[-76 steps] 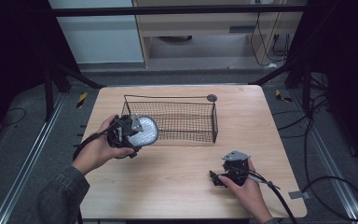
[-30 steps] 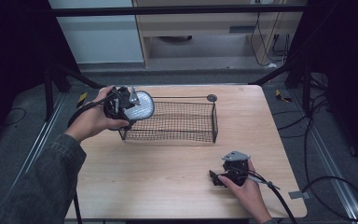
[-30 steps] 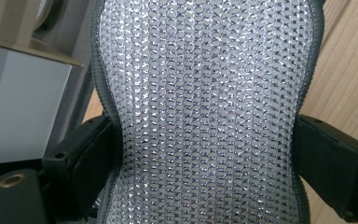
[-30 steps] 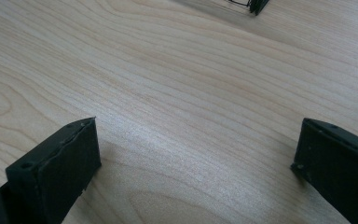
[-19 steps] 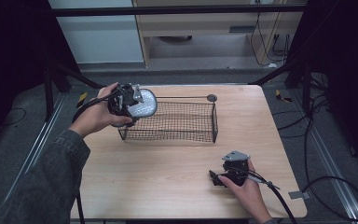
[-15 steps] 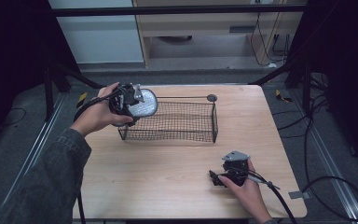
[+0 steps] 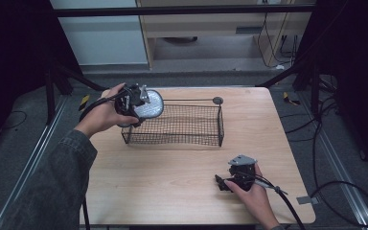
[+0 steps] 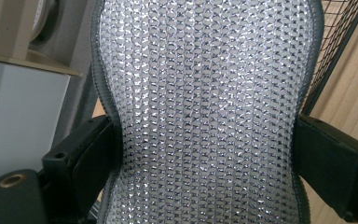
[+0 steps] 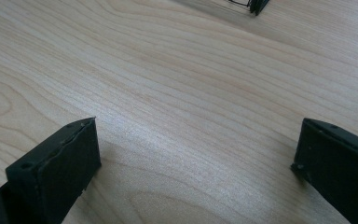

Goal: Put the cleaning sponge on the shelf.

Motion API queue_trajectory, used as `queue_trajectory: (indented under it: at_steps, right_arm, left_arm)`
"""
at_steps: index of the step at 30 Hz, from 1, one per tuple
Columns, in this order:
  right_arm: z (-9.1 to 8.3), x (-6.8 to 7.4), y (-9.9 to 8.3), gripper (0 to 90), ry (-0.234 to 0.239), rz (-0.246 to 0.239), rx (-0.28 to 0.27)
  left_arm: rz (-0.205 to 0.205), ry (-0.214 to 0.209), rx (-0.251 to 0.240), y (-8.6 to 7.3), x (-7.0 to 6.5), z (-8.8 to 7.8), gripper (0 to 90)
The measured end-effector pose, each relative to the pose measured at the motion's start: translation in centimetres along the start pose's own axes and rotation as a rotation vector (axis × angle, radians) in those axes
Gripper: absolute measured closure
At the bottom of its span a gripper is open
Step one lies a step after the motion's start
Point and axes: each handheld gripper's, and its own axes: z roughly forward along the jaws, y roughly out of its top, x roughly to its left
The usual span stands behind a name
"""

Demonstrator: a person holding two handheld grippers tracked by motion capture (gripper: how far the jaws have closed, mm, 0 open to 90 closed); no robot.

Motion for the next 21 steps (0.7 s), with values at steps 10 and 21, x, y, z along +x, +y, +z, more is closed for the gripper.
queue_trajectory:
  at_steps: [10, 21]
  right_arm:
    - [0.0, 0.0, 0.0, 0.4, 0.000, 0.000, 0.001]
    - [0.0, 0.0, 0.0, 0.4, 0.001, 0.000, 0.002]
  left_arm:
    - [0.000, -0.005, 0.002, -0.1, 0.4, 0.8, 8.7]
    - [0.010, -0.012, -0.002, 0.2, 0.5, 1.5, 8.8]
